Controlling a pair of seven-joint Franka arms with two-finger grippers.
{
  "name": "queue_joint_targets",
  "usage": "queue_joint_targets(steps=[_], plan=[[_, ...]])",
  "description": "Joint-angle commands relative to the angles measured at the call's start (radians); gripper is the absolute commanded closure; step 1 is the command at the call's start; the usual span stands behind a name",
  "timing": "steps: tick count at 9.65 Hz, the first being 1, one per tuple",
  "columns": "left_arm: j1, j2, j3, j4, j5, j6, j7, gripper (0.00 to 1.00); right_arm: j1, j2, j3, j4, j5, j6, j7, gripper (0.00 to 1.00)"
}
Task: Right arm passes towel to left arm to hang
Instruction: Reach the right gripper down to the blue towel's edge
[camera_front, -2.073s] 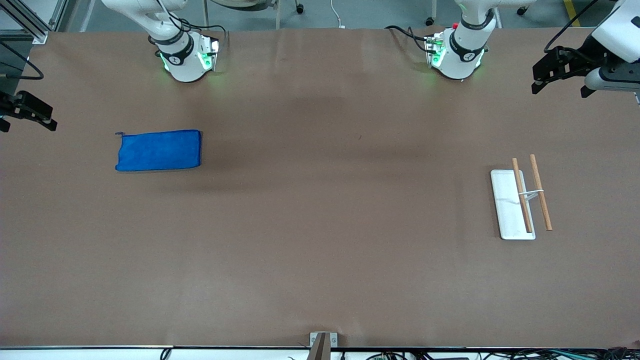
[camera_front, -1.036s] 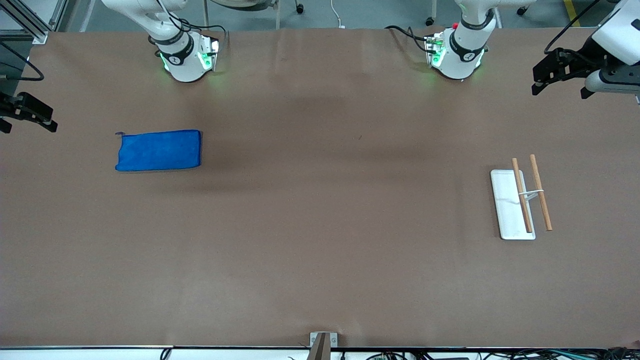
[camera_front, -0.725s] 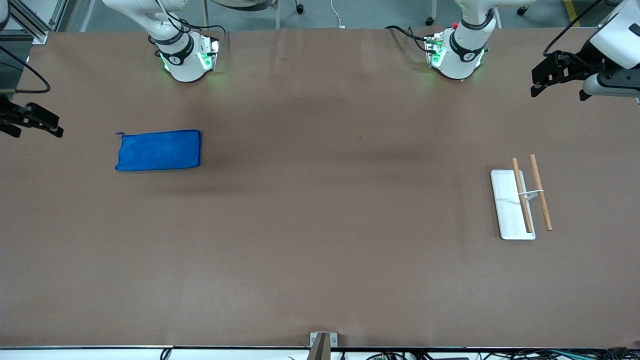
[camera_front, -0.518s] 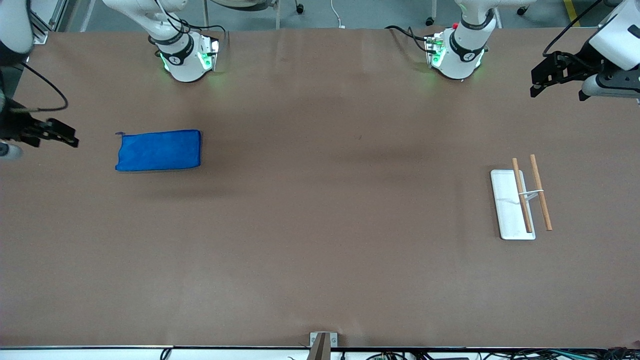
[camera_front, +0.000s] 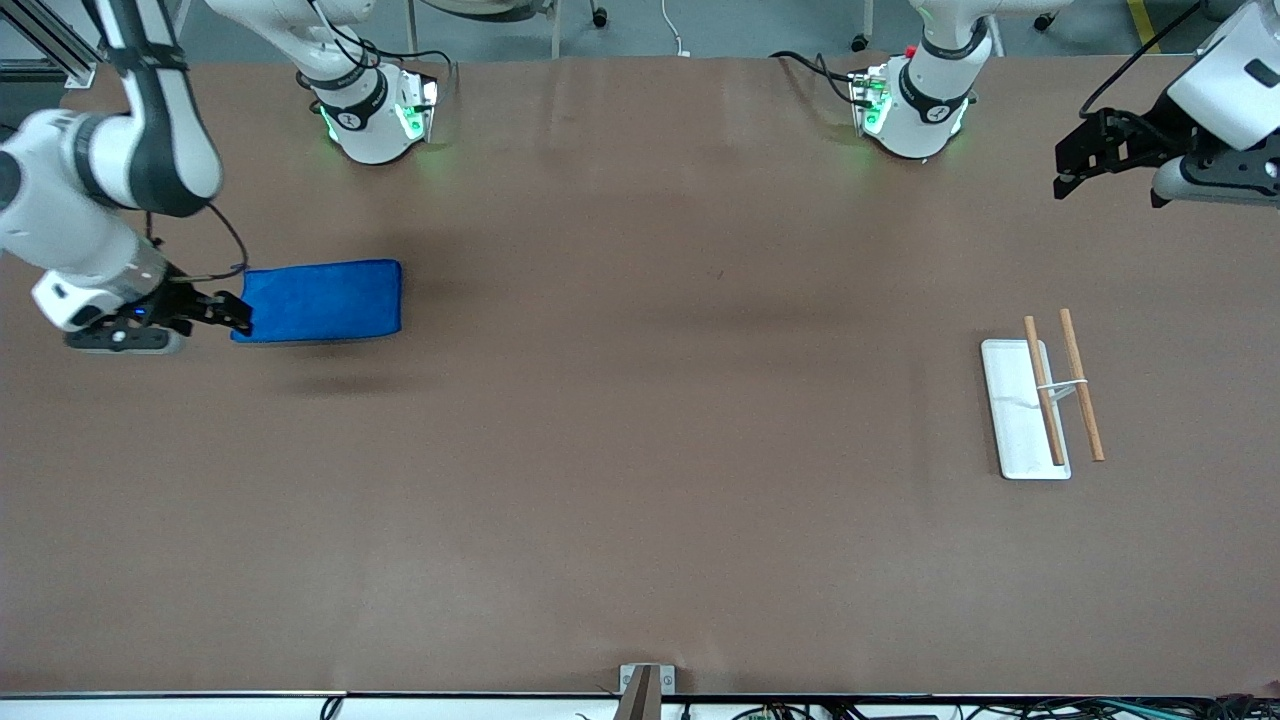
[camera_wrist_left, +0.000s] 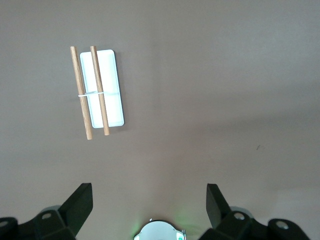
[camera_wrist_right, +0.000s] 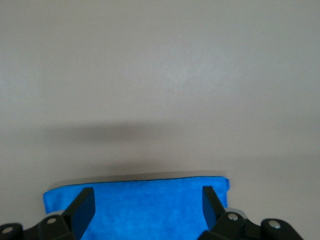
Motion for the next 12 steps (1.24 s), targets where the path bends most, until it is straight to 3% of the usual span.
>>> queue_joint_targets(steps=[1,5,8,12], plan=[[0.006,0.044,-0.002,0.015,0.005,-0.022,-0.004,0.00,-0.015,0.035,0.012,-0.088,0.016,0.085,-0.003,0.05],[0.007,0.064,0.007,0.016,0.007,0.002,-0.004,0.00,-0.018,0.100,0.012,-0.130,0.016,0.104,-0.003,0.09],[0.009,0.064,0.011,0.039,0.007,0.002,-0.004,0.00,-0.039,0.176,0.012,-0.177,0.016,0.211,-0.002,0.10],[0.007,0.064,0.011,0.044,0.007,0.002,-0.003,0.00,-0.048,0.178,0.017,-0.196,0.016,0.193,0.007,0.11]])
